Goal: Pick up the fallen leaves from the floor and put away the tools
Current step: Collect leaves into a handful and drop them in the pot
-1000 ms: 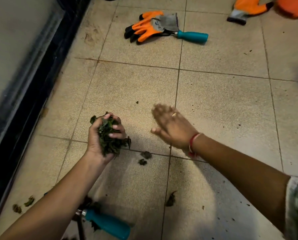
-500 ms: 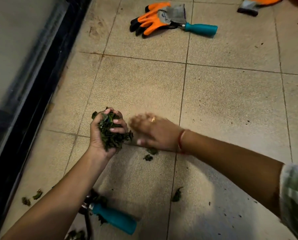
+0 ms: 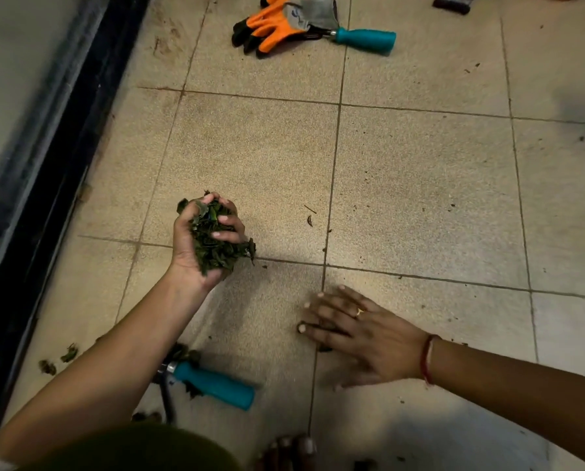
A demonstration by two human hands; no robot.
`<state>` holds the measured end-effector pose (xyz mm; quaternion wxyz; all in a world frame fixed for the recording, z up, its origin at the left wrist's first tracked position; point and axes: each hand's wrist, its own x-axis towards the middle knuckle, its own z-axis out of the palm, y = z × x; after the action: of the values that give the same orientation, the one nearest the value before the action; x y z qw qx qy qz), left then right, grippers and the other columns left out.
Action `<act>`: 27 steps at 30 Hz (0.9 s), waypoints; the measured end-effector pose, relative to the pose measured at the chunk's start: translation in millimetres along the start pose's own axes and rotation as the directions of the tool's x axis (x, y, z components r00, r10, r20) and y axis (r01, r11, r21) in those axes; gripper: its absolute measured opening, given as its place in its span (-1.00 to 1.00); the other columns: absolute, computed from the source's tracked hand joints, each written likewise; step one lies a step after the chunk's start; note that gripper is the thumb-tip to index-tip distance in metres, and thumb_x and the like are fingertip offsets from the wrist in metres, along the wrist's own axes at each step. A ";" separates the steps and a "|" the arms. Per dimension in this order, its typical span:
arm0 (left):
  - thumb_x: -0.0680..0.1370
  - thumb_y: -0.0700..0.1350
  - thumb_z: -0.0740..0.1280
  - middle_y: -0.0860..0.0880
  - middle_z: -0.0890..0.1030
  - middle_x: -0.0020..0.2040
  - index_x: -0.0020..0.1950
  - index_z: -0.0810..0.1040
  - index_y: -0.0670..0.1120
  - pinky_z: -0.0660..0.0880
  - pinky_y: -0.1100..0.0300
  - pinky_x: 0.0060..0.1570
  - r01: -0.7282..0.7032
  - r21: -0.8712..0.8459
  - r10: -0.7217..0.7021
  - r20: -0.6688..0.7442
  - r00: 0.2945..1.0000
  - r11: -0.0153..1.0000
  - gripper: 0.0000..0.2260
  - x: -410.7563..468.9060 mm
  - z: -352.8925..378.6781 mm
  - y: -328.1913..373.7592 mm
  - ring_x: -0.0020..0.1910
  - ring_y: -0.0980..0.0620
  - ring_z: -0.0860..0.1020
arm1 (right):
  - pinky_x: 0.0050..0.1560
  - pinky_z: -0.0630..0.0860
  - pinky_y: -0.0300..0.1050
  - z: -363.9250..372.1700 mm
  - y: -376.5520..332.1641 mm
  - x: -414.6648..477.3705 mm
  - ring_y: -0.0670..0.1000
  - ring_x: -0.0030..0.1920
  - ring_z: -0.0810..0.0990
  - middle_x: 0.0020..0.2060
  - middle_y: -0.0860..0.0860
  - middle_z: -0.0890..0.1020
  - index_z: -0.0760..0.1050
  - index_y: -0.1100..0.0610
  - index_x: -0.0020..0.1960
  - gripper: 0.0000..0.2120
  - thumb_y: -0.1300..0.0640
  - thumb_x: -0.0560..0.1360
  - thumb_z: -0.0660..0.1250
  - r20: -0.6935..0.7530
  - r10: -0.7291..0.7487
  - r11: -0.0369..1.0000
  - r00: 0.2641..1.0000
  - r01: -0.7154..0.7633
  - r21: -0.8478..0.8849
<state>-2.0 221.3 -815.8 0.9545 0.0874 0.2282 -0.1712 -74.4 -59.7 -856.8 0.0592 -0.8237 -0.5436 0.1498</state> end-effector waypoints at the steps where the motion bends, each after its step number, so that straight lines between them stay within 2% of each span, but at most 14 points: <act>1: 0.21 -0.33 0.53 -0.04 0.57 -0.23 -0.19 0.51 -0.11 0.47 0.29 -0.57 0.012 -0.014 -0.012 0.000 1.000 1.000 -0.70 -0.2 -1.0 -4.0 -0.37 0.07 0.53 | 0.46 0.02 0.18 3.3 -1.8 5.3 0.17 0.51 0.10 0.50 0.13 0.19 0.08 0.02 0.54 -0.31 -0.34 0.54 0.02 0.025 -0.004 0.999 1.000 0.006 -0.053; 5: 0.29 -0.30 0.48 -0.06 0.58 -0.21 -0.13 0.46 -0.07 0.50 0.25 -0.54 0.065 -0.056 -0.066 -0.009 0.998 0.996 -0.71 -2.0 -4.0 -13.6 -0.34 0.04 0.53 | 0.37 0.32 0.12 6.8 3.5 32.4 0.18 0.39 0.36 0.41 0.15 0.37 0.26 0.04 0.47 -0.56 -0.02 0.62 0.02 -0.043 -0.103 0.986 0.994 0.096 -0.138; 7: 0.30 -0.30 0.47 -0.05 0.58 -0.21 -0.12 0.46 -0.06 0.50 0.25 -0.54 0.065 -0.054 -0.066 -0.022 0.998 0.996 -0.71 -4.6 -3.8 -15.5 -0.33 0.04 0.54 | 0.32 0.40 0.06 4.4 10.1 32.8 0.17 0.35 0.43 0.37 0.15 0.43 0.34 0.11 0.43 -0.59 0.14 0.59 0.05 -0.070 -0.166 0.978 0.984 0.156 -0.137; 11: 0.18 -0.34 0.55 -0.02 0.58 -0.26 -0.18 0.48 -0.08 0.46 0.29 -0.58 0.041 -0.025 -0.042 -0.034 0.999 0.999 -0.64 -11.0 2.2 -22.7 -0.39 0.08 0.52 | 0.41 0.29 0.03 7.6 17.4 1.2 0.15 0.44 0.29 0.45 0.14 0.32 0.24 0.19 0.48 -0.54 0.19 0.58 0.01 -0.001 -0.243 0.951 0.970 0.238 -0.198; 14: 0.05 -0.35 0.60 0.02 0.56 -0.30 -0.28 0.53 -0.09 0.42 0.37 -0.59 0.044 0.021 -0.042 -0.057 0.997 0.999 -0.62 -12.0 5.3 -34.3 -0.42 0.12 0.51 | 0.40 0.29 -0.03 5.6 21.8 -23.3 0.16 0.45 0.28 0.44 0.14 0.33 0.25 0.20 0.47 -0.54 0.22 0.58 0.01 -0.034 -0.238 0.957 0.971 0.229 -0.176; 17: 0.05 -0.33 0.60 0.01 0.56 -0.27 -0.28 0.53 -0.09 0.42 0.37 -0.59 0.085 0.041 -0.082 -0.083 0.993 0.996 -0.62 -8.7 1.3 -50.5 -0.41 0.12 0.50 | 0.11 0.57 -0.10 -0.4 25.3 -38.7 0.13 0.31 0.47 0.31 0.14 0.49 0.42 0.22 0.35 -0.58 0.26 0.54 0.05 -0.070 -0.199 0.974 0.978 0.189 -0.129; 20: 0.09 -0.31 0.59 0.00 0.55 -0.25 -0.23 0.51 -0.09 0.41 0.33 -0.62 0.147 0.063 -0.138 -0.138 0.981 0.987 -0.62 -1.5 -2.7 -66.0 -0.42 0.12 0.48 | -0.24 0.61 -0.11 -3.3 26.5 -42.2 0.10 -0.01 0.62 0.01 0.11 0.63 0.60 0.22 0.10 -0.65 0.26 0.51 0.08 -0.133 -0.171 0.982 0.976 0.157 -0.110; 22: 0.10 -0.31 0.58 0.01 0.55 -0.25 -0.26 0.53 -0.10 0.40 0.33 -0.64 0.207 0.093 -0.188 -0.179 0.966 0.974 -0.66 5.6 -2.9 -74.5 -0.43 0.13 0.47 | -0.37 0.58 -0.12 -4.2 27.9 -39.6 0.07 -0.17 0.61 -0.13 0.08 0.62 0.62 0.19 -0.03 -0.69 0.26 0.46 0.10 -0.186 -0.059 0.997 0.981 0.048 -0.063; 24: 0.09 -0.31 0.58 0.00 0.55 -0.27 -0.27 0.53 -0.09 0.39 0.34 -0.65 0.240 0.115 -0.214 -0.202 0.956 0.964 -0.66 10.4 2.6 -80.5 -0.45 0.13 0.47 | -0.28 0.59 -0.16 -11.3 29.5 -33.5 0.03 -0.20 0.62 -0.14 0.07 0.64 0.63 0.17 -0.07 -0.76 0.29 0.44 0.20 -0.270 0.193 0.976 0.943 -0.156 0.154; 25: 0.09 -0.30 0.59 0.00 0.55 -0.27 -0.27 0.52 -0.08 0.39 0.35 -0.65 0.240 0.123 -0.211 -0.211 0.954 0.963 -0.64 12.5 7.3 -84.6 -0.46 0.13 0.47 | -0.16 0.57 -0.25 -20.3 33.2 -30.8 -0.02 -0.16 0.62 -0.11 0.05 0.65 0.64 0.15 -0.04 -0.78 0.32 0.47 0.25 -0.289 0.377 0.898 0.880 -0.271 0.346; 26: 0.09 -0.30 0.59 0.00 0.55 -0.28 -0.26 0.51 -0.07 0.38 0.36 -0.65 0.231 0.133 -0.199 -0.216 0.956 0.964 -0.64 15.2 12.5 -88.7 -0.47 0.13 0.47 | -0.07 0.53 -0.35 -32.1 38.8 -28.2 -0.10 -0.14 0.60 -0.09 0.00 0.66 0.65 0.15 -0.01 -0.80 0.34 0.49 0.29 -0.255 0.558 0.756 0.789 -0.358 0.548; 27: 0.10 -0.28 0.59 0.00 0.56 -0.29 -0.26 0.51 -0.07 0.38 0.37 -0.65 0.223 0.143 -0.188 -0.226 0.956 0.964 -0.64 16.3 19.2 -94.7 -0.47 0.14 0.47 | -0.05 0.52 -0.40 -47.5 44.0 -27.1 -0.16 -0.16 0.59 -0.12 -0.05 0.65 0.64 0.14 0.00 -0.81 0.35 0.47 0.35 -0.192 0.703 0.563 0.684 -0.371 0.739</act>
<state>-15.3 124.2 -814.9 0.8912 0.1602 0.3205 -0.2781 -30.8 -99.0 -818.3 0.4180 -0.8880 -0.1364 0.1349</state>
